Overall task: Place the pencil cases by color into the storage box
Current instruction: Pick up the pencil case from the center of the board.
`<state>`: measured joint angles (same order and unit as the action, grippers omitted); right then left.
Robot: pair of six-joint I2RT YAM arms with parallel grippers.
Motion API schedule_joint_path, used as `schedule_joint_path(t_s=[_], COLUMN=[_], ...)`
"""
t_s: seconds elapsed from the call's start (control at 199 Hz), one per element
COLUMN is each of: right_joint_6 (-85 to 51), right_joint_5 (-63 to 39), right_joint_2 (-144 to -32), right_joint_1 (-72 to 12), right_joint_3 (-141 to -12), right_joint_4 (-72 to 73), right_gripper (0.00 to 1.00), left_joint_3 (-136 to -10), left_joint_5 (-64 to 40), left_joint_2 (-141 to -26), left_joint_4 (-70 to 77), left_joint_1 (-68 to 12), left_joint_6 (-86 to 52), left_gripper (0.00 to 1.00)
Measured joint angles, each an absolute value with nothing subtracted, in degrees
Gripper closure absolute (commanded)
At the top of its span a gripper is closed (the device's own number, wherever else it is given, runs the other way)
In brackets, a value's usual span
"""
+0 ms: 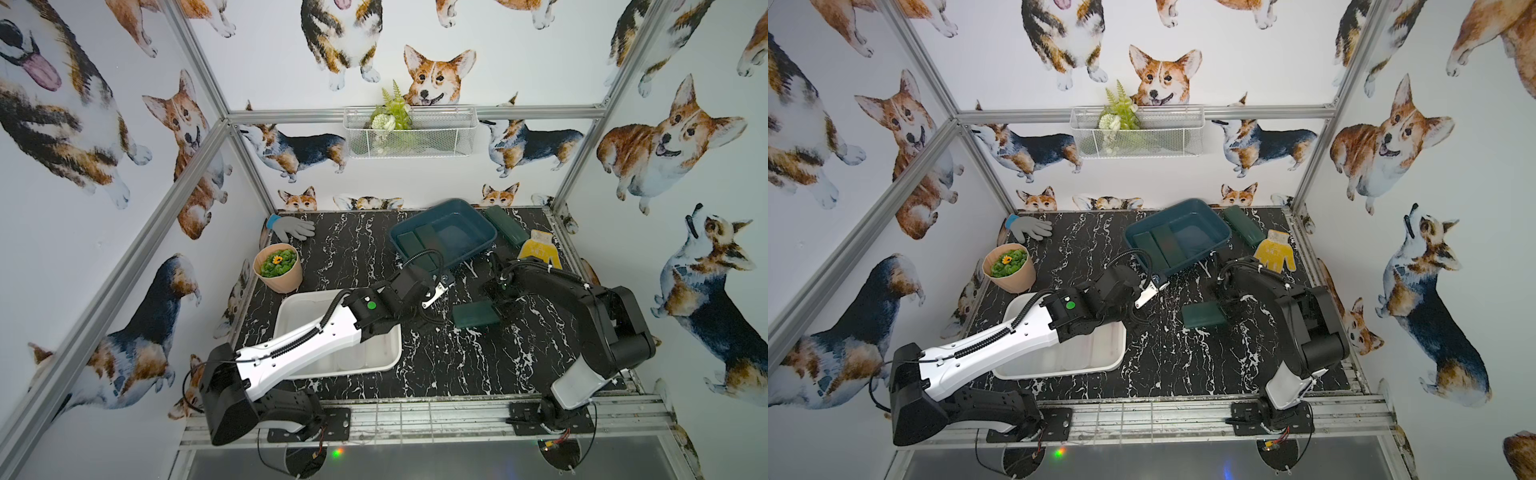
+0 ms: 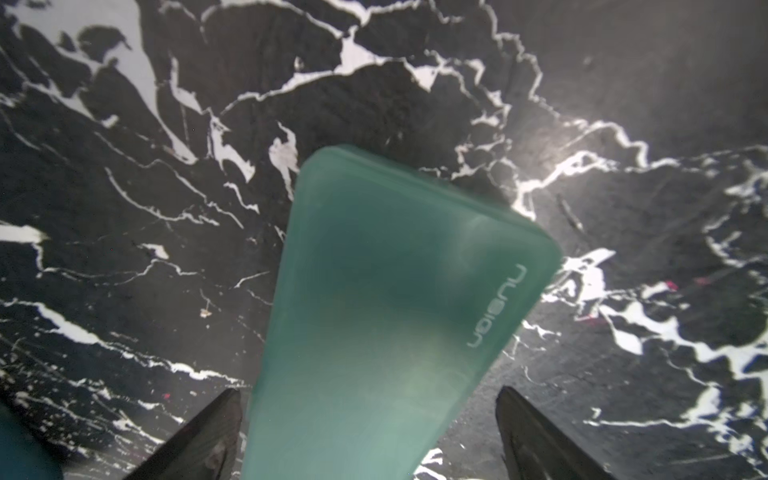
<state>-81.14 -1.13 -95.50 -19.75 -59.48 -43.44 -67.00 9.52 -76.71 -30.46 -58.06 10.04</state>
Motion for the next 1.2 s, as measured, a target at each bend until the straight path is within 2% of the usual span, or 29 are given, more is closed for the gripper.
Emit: schedule_joint_path(t_s=[0.276,0.571,0.692,0.947,1.198], right_joint_6=[-81.2,-81.1,-79.9,-74.4,-66.4], right_joint_5=[-1.7,-2.9,-2.5,1.0,1.6], right_joint_2=[-98.2,-98.8,-98.7,-98.4,-101.6], right_joint_1=[-19.2,-18.1,-17.6,-17.5,-17.5], right_joint_3=[-58.5,-58.7,-61.6,-76.2,-89.7], right_joint_4=[-40.5,-42.1,-42.9,-46.2,-48.0], right_gripper=[0.10,0.33,0.33,0.36,0.36], left_joint_3=[-68.3,-69.3,-69.6,-71.5,-73.6], left_joint_5=[10.2,10.9,11.1,11.1,8.8], left_joint_2=[-77.0,-77.3,-77.3,-77.4,-77.5], left_joint_4=[-31.3,-31.4,-31.4,-31.4,-31.6], left_joint_1=[-57.4,-57.1,-56.7,-55.1,-50.4], left_joint_6=[10.1,9.1,8.7,7.1,4.1], left_gripper=[0.00,0.00,0.00,0.00,0.00])
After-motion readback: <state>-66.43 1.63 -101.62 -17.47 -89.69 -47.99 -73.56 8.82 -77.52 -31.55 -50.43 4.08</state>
